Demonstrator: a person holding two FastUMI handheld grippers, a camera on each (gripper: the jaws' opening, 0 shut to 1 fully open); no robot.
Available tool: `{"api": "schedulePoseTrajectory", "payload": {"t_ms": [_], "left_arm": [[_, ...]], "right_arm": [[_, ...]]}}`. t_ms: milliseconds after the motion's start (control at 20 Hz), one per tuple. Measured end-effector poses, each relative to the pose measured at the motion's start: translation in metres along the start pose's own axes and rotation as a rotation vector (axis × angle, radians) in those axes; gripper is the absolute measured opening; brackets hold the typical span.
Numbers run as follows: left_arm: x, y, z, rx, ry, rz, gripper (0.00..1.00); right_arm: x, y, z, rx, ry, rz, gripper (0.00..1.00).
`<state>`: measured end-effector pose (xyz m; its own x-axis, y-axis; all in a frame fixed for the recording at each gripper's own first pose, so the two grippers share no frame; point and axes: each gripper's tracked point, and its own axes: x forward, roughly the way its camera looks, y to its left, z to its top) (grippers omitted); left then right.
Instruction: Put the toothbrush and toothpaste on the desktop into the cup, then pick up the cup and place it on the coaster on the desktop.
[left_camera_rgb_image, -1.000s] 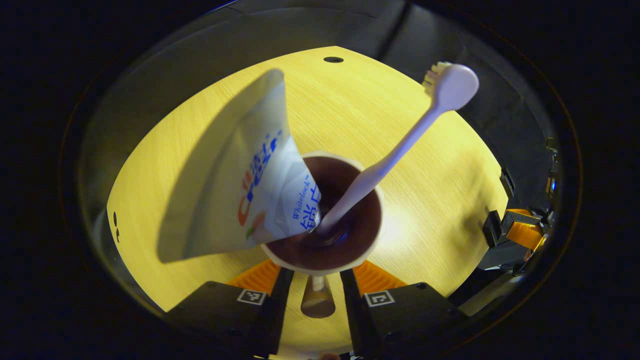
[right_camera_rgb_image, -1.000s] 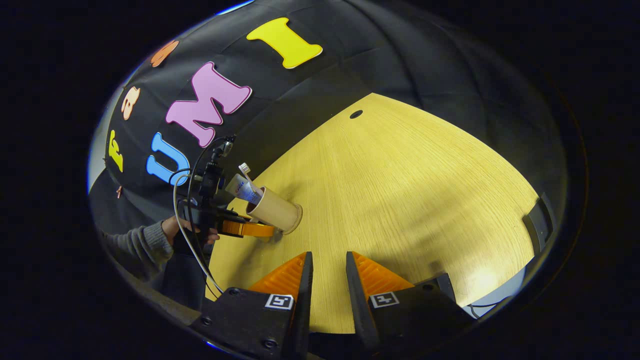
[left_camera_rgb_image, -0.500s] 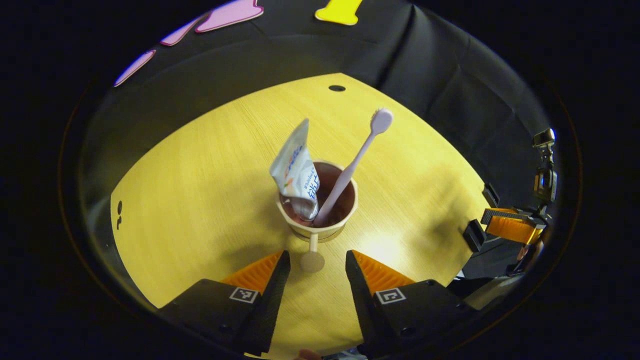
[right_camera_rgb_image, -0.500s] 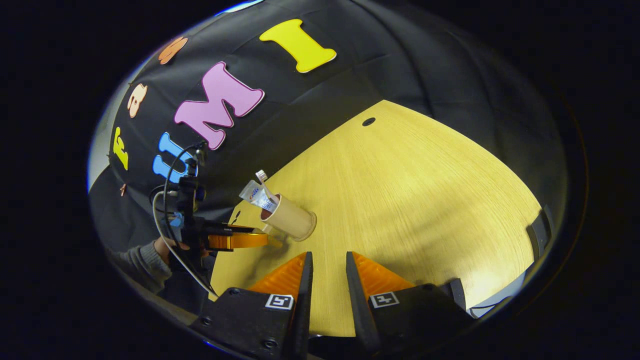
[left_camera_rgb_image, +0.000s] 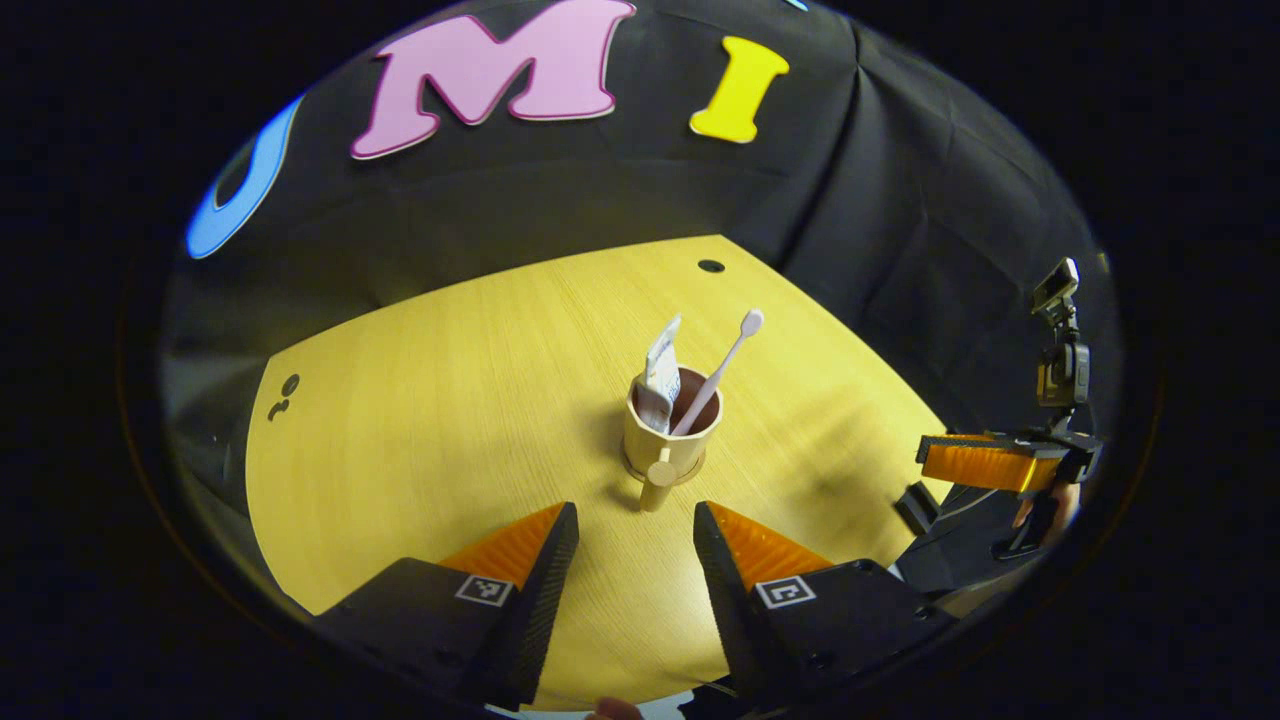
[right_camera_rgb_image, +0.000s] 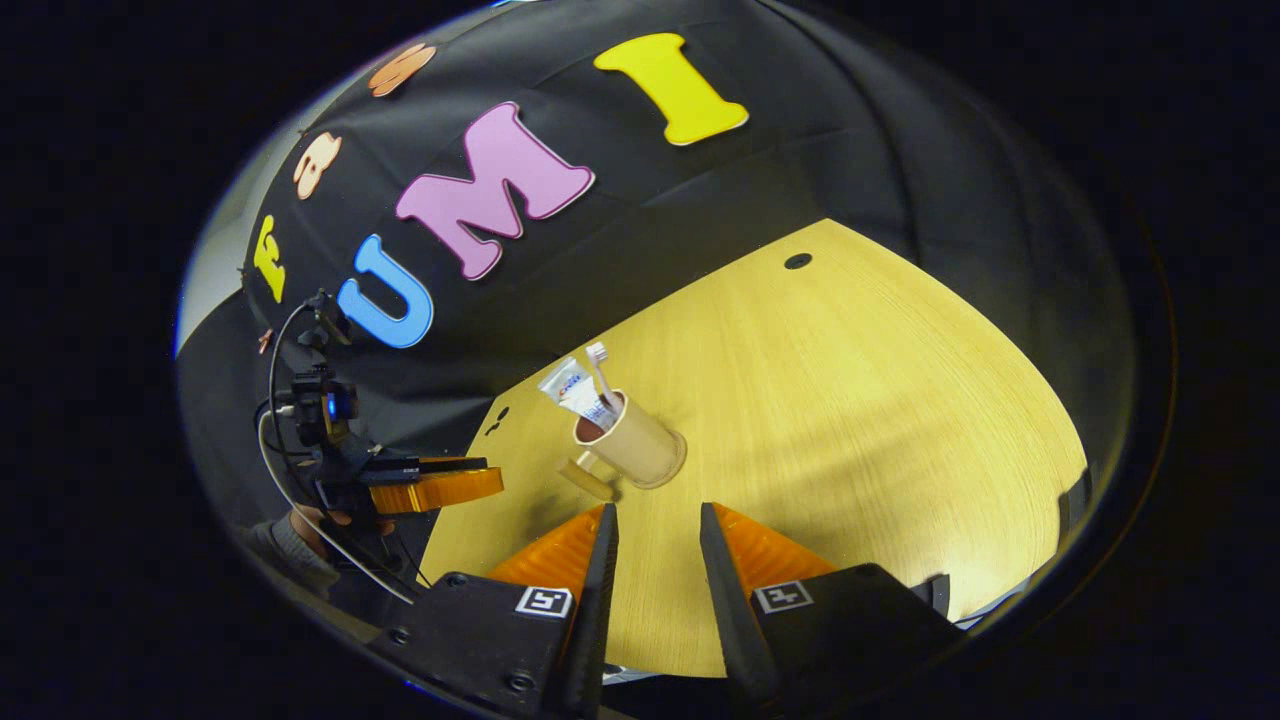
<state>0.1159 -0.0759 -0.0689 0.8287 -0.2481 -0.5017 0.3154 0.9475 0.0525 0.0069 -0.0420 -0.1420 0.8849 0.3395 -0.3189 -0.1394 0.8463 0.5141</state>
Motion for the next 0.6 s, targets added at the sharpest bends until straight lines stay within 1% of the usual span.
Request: {"api": "schedulePoseTrajectory", "payload": {"t_ms": [50,100,150,200,250,300,350,400,450,550,600], "left_arm": [[-0.008,0.005,0.000,-0.023,-0.025,0.010,0.73],[-0.016,0.010,0.002,-0.044,-0.050,0.019,0.73],[-0.024,0.016,0.001,-0.064,-0.070,0.033,0.73],[-0.031,0.023,0.000,-0.079,-0.082,0.049,0.73],[-0.037,0.028,-0.003,-0.093,-0.094,0.062,0.73],[-0.043,0.033,-0.004,-0.105,-0.106,0.072,0.74],[-0.048,0.038,-0.006,-0.115,-0.118,0.081,0.73],[-0.052,0.043,-0.009,-0.124,-0.122,0.088,0.74],[-0.056,0.043,-0.013,-0.130,-0.119,0.091,0.73],[-0.062,0.049,-0.017,-0.131,-0.129,0.107,0.73],[-0.065,0.049,-0.019,-0.132,-0.131,0.105,0.73]], "right_arm": [[0.001,0.005,0.000,-0.014,0.002,0.004,0.51],[0.002,0.011,0.000,-0.028,0.003,0.008,0.36],[0.003,0.016,0.001,-0.038,0.004,0.014,0.55],[0.004,0.021,0.001,-0.047,0.006,0.019,0.59],[0.003,0.024,-0.001,-0.056,0.007,0.022,0.61],[0.004,0.029,-0.001,-0.063,0.009,0.025,0.46],[0.004,0.033,-0.001,-0.070,0.010,0.026,0.63],[0.005,0.037,-0.001,-0.078,0.009,0.026,0.68],[0.005,0.040,-0.001,-0.085,0.008,0.025,0.68],[0.007,0.048,-0.001,-0.097,0.006,0.027,0.71],[0.009,0.052,-0.001,-0.101,0.004,0.029,0.75]]}}
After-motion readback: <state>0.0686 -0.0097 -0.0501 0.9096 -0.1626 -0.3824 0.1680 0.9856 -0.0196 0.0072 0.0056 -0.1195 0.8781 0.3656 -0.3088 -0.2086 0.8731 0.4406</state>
